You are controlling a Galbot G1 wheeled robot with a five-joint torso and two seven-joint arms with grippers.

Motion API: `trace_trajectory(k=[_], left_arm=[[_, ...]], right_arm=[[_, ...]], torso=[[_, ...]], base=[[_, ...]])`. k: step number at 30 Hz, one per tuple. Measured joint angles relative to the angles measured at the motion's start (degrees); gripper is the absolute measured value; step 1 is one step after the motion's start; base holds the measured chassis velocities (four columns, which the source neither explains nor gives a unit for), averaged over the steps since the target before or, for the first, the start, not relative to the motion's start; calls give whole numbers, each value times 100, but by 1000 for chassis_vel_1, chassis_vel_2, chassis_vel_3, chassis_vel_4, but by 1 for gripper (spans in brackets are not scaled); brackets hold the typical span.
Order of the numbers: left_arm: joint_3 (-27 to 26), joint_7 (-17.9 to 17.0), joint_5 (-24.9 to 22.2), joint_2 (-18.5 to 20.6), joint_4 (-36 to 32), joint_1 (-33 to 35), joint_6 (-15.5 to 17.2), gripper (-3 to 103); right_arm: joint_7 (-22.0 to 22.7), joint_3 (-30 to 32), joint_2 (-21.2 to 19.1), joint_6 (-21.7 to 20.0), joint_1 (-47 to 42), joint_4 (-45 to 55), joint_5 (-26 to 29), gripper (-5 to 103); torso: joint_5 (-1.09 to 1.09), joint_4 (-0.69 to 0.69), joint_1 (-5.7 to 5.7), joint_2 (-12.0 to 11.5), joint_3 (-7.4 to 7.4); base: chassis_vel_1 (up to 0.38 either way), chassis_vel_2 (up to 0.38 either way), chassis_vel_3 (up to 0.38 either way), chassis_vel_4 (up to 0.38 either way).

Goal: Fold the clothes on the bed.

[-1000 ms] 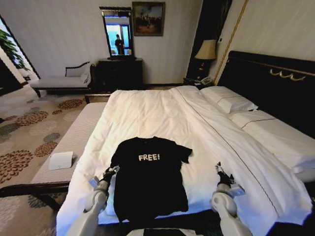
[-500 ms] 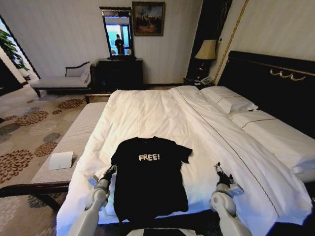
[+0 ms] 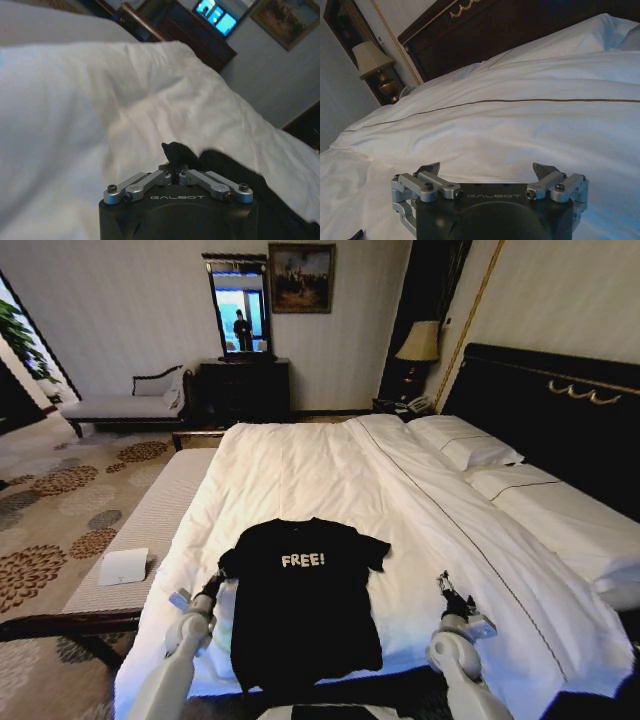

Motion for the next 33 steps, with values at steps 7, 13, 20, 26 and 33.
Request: trace_trajectory(k=[7, 13, 20, 26, 33], left_arm=[[-146, -9, -23, 102, 319, -310, 39, 2], [-201, -9, -9, 146, 647, -570, 75, 2], [-122, -57, 93, 74, 691, -465, 90, 1], [-262, -177, -81, 149, 753, -429, 50, 22], [-578, -306, -527, 381, 572, -633, 142, 49]], right_arm=[[3, 6, 7, -1, -10, 32, -8, 100], [5, 17, 21, -1, -33, 50, -35, 100], [5, 30, 36, -1, -53, 71, -65, 100], [5, 39, 52, -1, -70, 77, -85, 100], [2, 30, 61, -1, -62, 66, -98, 100]], torso=[[0, -1, 0, 0, 0], [0, -1, 0, 0, 0], [0, 2, 0, 0, 0], [1, 1, 0, 0, 0], [2, 2, 0, 0, 0]], base=[[0, 0, 0, 0], [0, 0, 0, 0], [0, 0, 0, 0], [0, 0, 0, 0], [0, 0, 0, 0]])
